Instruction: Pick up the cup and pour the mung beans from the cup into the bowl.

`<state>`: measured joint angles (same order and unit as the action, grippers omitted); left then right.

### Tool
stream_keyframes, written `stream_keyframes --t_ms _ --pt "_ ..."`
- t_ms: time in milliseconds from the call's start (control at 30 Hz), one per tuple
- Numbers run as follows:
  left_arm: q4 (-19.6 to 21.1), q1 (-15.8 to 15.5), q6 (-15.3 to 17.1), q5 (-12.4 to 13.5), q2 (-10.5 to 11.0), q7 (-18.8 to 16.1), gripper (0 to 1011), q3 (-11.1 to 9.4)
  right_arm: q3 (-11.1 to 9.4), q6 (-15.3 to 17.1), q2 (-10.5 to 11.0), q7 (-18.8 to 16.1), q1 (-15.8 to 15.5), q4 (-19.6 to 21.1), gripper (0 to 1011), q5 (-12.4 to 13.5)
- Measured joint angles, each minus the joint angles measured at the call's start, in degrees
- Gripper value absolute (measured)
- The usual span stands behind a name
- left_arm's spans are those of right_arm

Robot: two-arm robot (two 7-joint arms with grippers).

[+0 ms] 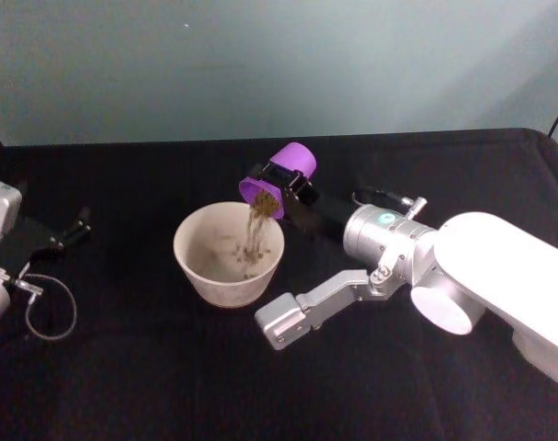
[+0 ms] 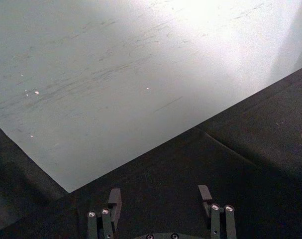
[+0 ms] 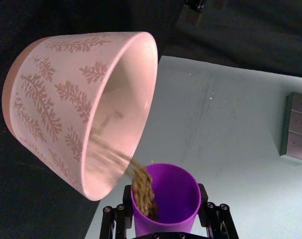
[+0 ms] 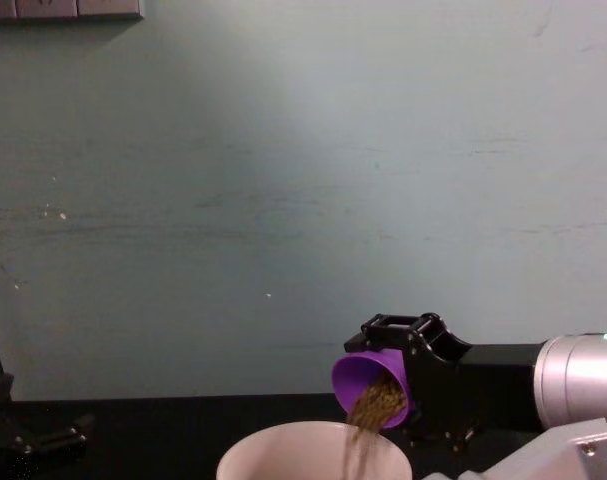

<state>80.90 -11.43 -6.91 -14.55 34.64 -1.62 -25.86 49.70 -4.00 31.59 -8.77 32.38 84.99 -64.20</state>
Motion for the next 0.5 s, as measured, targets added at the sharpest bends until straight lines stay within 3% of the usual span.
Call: stream_keyframes --t_ms 500 --pt "0.0 0.0 0.0 0.0 0.0 0.0 1000 0.0 0.5 0.4 -0.3 0.4 -0.2 -0.1 739 -2.9"
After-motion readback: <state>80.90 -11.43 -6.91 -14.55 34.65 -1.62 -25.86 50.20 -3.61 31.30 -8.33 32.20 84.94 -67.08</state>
